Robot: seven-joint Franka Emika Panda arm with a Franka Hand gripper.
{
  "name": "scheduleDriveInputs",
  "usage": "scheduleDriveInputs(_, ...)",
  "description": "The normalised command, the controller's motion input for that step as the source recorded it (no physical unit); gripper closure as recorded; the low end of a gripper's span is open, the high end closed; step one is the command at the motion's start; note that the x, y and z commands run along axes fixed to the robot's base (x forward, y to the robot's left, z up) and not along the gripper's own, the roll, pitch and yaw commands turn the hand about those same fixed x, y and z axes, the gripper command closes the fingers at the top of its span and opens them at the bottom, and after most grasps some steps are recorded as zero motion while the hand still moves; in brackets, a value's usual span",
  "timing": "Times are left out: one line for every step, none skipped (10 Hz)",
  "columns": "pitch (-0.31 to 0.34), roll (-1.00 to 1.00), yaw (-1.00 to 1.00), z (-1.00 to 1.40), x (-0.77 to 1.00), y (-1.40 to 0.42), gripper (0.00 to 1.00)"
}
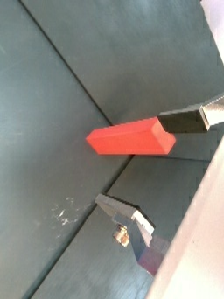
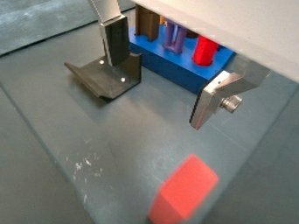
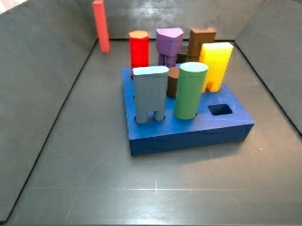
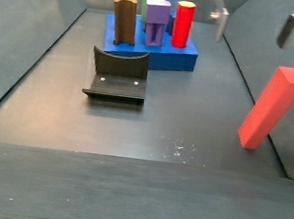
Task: Pick up the rectangle object. Move up. Move to above the board. Insert the rectangle object.
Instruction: Pick up the rectangle object.
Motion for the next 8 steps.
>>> scheduleDriveInputs(-0.021,0.22,0.02,-0.20,-0.88,0.18,0.00)
scheduleDriveInputs(-0.016,0.27,0.08,-0.26,-0.85,0.20,0.00)
scheduleDriveInputs(-0.050,0.22,0.03,-0.22,-0.94,0.25,0.00)
scheduleDriveInputs(-0.120,0.11,0.00,-0.11,-1.00,0.21,0.00)
scheduleDriveInputs(-0.186,0.00,-0.03,0.00,-1.00,0.12,0.00)
scheduleDriveInputs(-0.166,0.00,-0.01,0.00,-0.92,0.11,0.00)
scheduleDriveInputs(-0.119,0.00,-0.03,-0.21,-0.53,0.06,0.00)
scheduleDriveInputs(-0.100,0.02,-0.05,-0.51,-0.12,0.00,0.00)
